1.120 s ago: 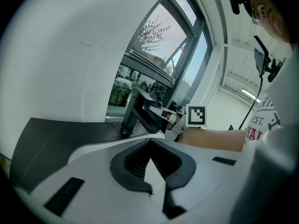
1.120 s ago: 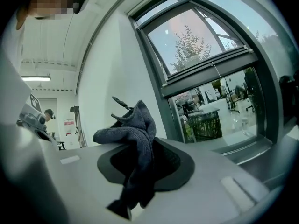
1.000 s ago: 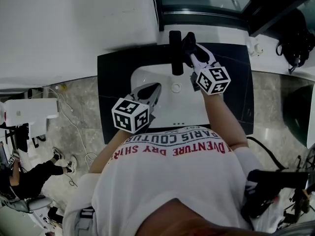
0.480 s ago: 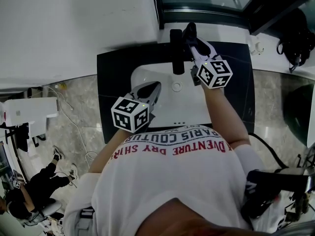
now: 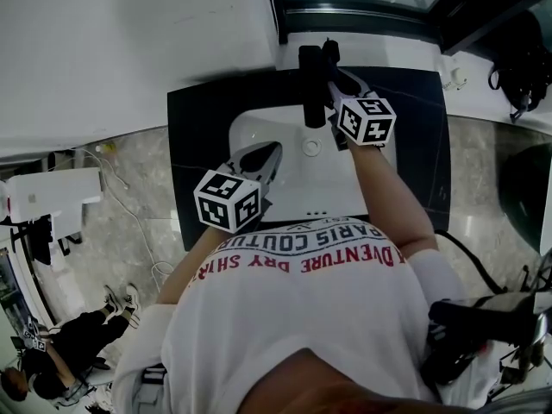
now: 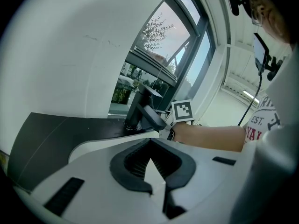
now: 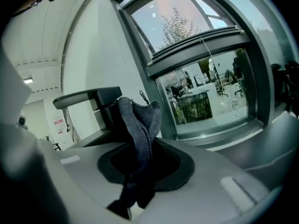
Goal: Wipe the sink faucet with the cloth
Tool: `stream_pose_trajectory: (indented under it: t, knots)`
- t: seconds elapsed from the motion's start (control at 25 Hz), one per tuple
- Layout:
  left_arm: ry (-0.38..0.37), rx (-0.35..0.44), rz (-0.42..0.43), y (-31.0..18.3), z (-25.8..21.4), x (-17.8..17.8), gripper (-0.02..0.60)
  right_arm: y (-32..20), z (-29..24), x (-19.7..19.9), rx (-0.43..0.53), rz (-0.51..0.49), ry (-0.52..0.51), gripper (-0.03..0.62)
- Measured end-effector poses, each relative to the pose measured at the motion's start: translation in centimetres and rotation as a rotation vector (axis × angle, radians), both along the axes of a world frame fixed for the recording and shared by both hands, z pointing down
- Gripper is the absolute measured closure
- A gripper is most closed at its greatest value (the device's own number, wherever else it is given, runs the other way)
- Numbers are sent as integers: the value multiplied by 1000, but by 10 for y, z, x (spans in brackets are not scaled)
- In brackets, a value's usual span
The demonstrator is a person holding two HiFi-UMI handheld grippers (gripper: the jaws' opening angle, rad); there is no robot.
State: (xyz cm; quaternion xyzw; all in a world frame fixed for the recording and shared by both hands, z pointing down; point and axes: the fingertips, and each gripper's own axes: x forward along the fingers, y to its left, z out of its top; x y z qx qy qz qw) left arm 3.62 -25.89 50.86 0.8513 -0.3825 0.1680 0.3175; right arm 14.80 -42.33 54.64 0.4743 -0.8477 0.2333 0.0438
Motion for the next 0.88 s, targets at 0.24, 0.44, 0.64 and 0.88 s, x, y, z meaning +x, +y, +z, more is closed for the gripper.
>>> stream_pose_trajectory:
  t: [0.24, 0.44, 0.64, 0.88]
  knots:
    - [2, -2, -5, -3, 4, -3, 581, 1, 27, -1, -76, 20, 67, 516]
    - [-1, 1, -15, -5, 4, -7, 580, 2, 29, 0, -77, 15, 78, 516]
    - [-2, 7, -12, -2, 1, -3, 580, 19, 16, 16, -44, 16, -23, 516]
    - [-6, 11, -10, 2, -1, 0, 580, 66, 9, 24, -31, -17, -199, 516]
